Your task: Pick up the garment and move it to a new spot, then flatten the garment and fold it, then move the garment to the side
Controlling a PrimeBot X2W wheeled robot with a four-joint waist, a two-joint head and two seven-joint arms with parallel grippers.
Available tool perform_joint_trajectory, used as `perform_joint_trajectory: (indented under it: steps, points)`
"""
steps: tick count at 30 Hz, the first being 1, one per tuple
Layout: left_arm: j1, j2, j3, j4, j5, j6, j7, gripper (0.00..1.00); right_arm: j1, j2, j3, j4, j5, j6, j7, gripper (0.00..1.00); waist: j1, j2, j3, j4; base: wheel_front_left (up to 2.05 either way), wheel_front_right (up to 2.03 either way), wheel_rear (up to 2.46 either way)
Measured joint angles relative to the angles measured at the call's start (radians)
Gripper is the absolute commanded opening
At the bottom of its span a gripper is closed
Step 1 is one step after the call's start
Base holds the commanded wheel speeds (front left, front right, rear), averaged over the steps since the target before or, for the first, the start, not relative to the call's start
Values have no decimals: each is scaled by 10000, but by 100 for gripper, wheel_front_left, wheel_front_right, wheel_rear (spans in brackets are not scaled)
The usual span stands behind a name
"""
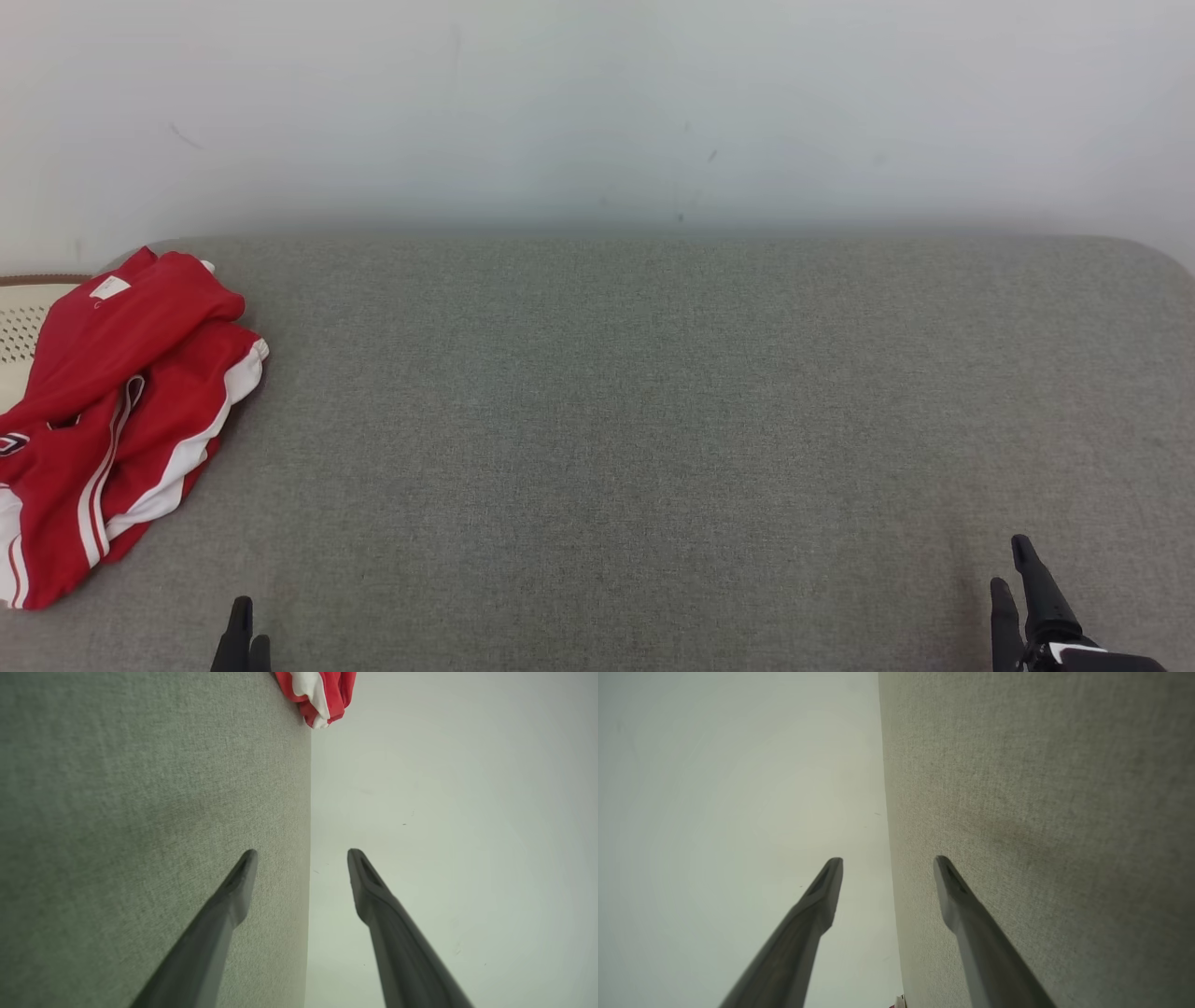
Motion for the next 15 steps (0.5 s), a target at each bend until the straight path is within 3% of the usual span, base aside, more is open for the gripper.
perform_joint_trajectory:
  steps: [15]
  points:
    - [6, 8, -272, -949, 2587, 598, -662, 100, -1, -13, 577, -481, -3037, 0, -667, 100, 0, 0, 6, -10, 0, 0, 0]
